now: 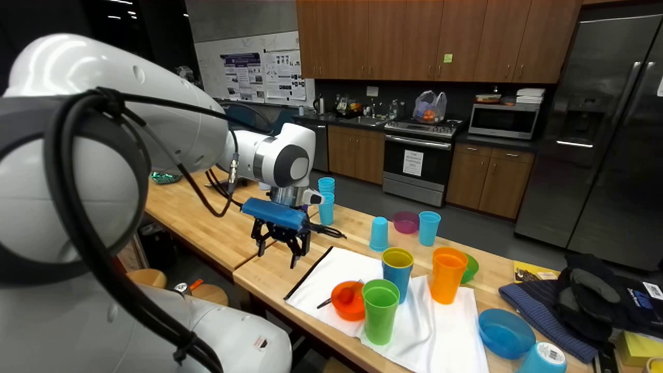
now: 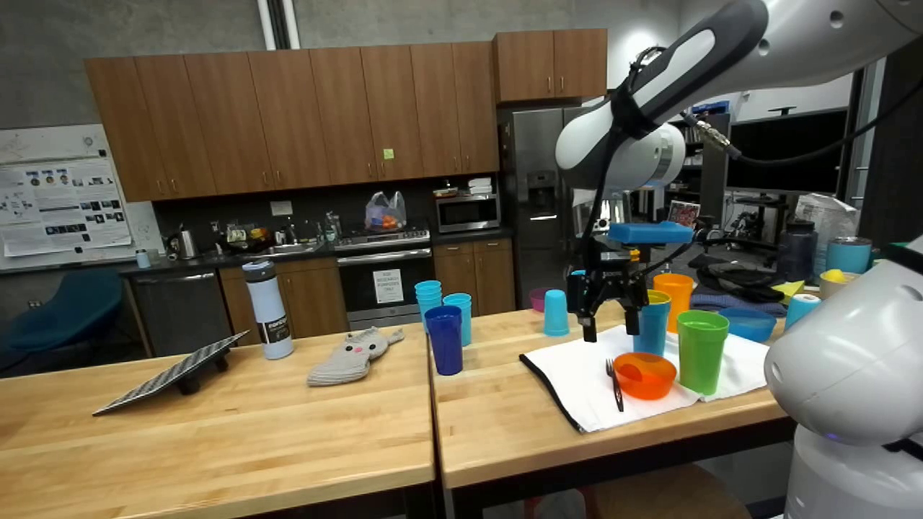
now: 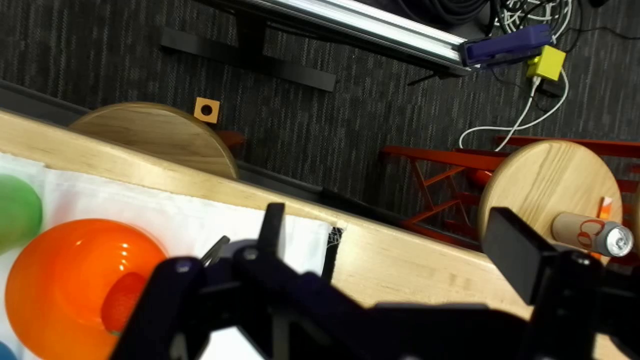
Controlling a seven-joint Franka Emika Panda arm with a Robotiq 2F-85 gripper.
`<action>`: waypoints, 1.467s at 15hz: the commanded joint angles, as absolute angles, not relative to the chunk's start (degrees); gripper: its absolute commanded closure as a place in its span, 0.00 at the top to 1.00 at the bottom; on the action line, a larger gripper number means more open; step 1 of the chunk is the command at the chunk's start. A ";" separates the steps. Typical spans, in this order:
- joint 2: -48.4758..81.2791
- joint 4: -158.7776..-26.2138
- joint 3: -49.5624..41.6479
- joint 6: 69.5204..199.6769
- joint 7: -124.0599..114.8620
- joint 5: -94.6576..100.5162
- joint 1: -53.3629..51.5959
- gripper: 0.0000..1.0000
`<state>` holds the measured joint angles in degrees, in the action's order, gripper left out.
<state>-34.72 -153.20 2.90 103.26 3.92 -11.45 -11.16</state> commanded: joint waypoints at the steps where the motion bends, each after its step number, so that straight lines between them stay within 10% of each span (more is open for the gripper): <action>1: -34.74 -153.07 3.60 103.01 4.28 -11.77 -10.36 1.00; 22: -29.21 -143.95 -0.31 91.17 17.94 14.08 -5.35 1.00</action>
